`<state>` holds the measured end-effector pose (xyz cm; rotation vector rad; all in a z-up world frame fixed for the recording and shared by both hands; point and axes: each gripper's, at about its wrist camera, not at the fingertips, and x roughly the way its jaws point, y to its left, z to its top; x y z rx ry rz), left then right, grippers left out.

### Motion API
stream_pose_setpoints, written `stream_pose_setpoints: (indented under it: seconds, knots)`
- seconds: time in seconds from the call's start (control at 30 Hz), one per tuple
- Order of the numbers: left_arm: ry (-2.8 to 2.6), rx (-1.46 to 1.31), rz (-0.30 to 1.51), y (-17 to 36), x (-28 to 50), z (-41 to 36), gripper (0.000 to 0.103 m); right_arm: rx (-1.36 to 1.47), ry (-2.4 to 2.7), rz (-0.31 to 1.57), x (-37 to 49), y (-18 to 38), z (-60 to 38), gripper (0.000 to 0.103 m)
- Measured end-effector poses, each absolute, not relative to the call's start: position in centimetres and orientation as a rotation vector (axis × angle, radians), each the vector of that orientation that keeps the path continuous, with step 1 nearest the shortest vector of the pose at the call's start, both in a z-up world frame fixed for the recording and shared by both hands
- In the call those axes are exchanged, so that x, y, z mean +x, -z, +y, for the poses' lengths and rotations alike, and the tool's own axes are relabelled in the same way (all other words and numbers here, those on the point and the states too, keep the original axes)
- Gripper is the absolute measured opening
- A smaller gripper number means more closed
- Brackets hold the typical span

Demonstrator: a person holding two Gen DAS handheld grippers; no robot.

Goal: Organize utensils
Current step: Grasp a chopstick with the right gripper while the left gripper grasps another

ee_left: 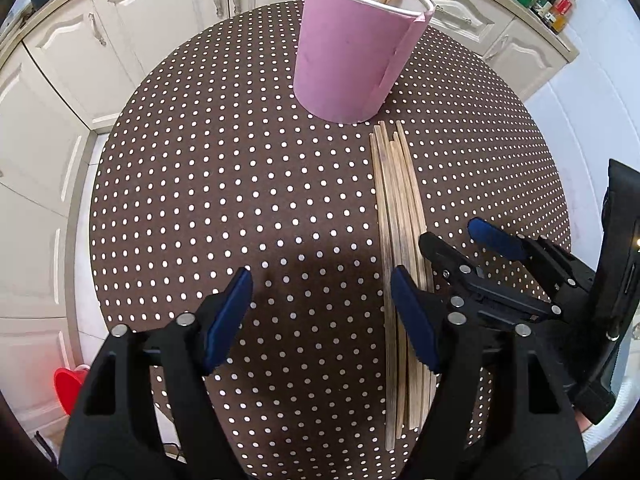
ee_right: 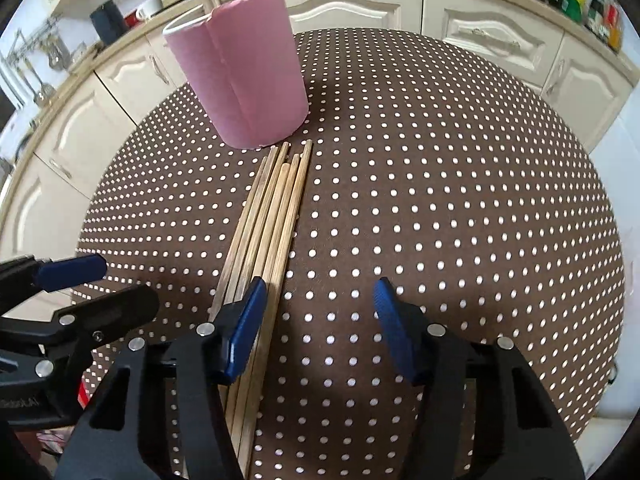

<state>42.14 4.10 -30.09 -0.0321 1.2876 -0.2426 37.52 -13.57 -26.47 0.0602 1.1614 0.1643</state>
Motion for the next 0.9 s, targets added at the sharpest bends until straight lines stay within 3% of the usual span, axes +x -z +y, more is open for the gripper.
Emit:
stream_pose_setpoints:
  seconds: [0.6,0.67,0.7,0.77,0.9]
  knots:
    - [0.212,-0.049,1.305,30.7,44.6,4.1,0.065,0.076,-0.092,1.248,39.6,26.0,-13.6,0.048]
    - [0.207,-0.060,1.301,30.7,44.9,4.3,0.065,0.076,-0.123,1.236,39.5,26.0,-12.9,0.028]
    - [0.210,-0.069,1.301,30.6,45.1,4.5,0.065,0.088,-0.154,1.240,39.5,26.0,-12.5,0.012]
    - [0.214,-0.075,1.297,30.3,45.3,4.6,0.064,0.046,-0.162,1.253,39.6,26.3,-11.7,0.006]
    - [0.231,-0.046,1.294,30.3,45.8,3.8,0.064,0.112,-0.173,1.260,39.9,26.5,-12.6,0.005]
